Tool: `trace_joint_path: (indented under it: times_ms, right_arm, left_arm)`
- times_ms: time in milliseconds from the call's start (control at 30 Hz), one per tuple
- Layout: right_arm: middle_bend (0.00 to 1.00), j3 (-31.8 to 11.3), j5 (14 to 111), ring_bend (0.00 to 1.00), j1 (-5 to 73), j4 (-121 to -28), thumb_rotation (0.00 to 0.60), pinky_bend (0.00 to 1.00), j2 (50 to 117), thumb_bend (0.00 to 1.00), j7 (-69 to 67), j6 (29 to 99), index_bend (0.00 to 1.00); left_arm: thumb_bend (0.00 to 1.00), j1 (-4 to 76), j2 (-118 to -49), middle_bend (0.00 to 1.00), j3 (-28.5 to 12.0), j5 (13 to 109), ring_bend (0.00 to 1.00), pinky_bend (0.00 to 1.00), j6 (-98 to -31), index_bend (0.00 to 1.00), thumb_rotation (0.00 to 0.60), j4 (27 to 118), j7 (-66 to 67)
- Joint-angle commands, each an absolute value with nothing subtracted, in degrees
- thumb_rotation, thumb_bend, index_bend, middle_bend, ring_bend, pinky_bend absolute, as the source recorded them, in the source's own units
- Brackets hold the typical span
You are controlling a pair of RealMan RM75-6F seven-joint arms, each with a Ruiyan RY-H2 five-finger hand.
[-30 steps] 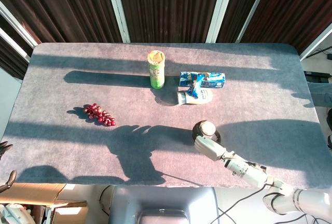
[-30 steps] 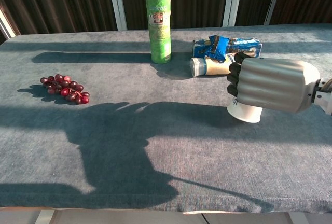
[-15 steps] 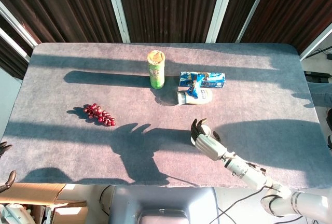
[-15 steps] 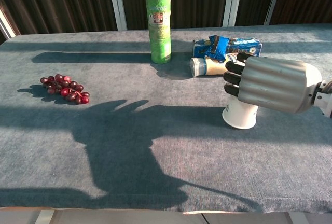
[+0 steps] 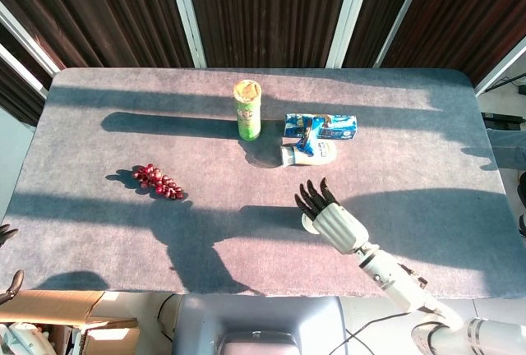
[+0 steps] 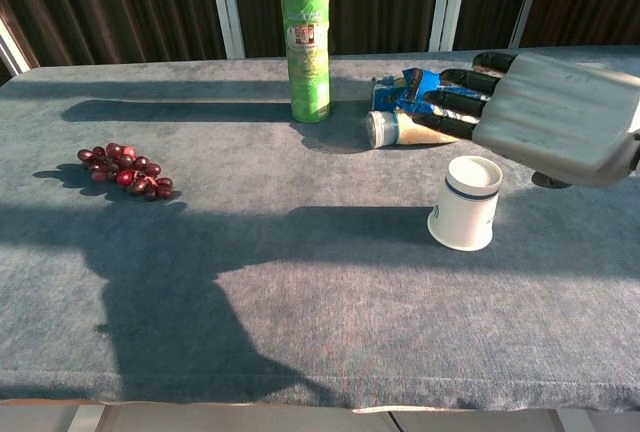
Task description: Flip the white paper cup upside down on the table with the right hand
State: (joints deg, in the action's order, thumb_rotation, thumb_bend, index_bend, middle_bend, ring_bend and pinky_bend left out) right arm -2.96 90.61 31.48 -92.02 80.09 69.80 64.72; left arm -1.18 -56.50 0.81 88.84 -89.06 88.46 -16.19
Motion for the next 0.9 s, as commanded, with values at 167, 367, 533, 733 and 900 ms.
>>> trace_joint_path:
  times_ms: [167,367,533,733,900]
  right_arm:
    - [0.12,-3.24,83.11,0.07,21.49,-116.15,0.6,0.2,62.17,0.2,42.21,72.06,0.12]
    - [0.12,-1.69,89.16,0.06,12.42,-111.41,0.6,0.16,58.58,0.2,27.07,86.41,0.12]
    - [0.12,-0.64,87.42,0.06,8.94,-107.8,0.6,0.16,58.67,0.22,23.92,88.63,0.12]
    - [0.12,0.24,86.0,0.06,8.21,-106.59,0.6,0.16,58.29,0.23,20.87,86.03,0.12]
    - [0.12,0.15,85.73,0.06,8.29,-105.93,0.6,0.16,58.58,0.23,19.88,84.55,0.12]
  left_arm:
    - [0.43,-1.18,-56.54,0.1,0.52,88.9,0.02,0.21,-89.6,0.17,0.6,88.71,-15.38]
    - [0.43,-1.03,-56.69,0.1,0.62,89.38,0.02,0.21,-89.59,0.17,0.6,89.31,-14.03]
    - [0.43,-0.71,-56.79,0.1,0.48,89.57,0.02,0.21,-89.46,0.17,0.6,90.31,-12.43]
    - [0.43,-0.47,-56.27,0.1,0.51,89.4,0.02,0.21,-88.95,0.17,0.6,91.65,-10.47]
    - [0.43,-0.24,-55.97,0.1,0.64,89.13,0.02,0.21,-88.21,0.17,0.6,92.17,-10.2]
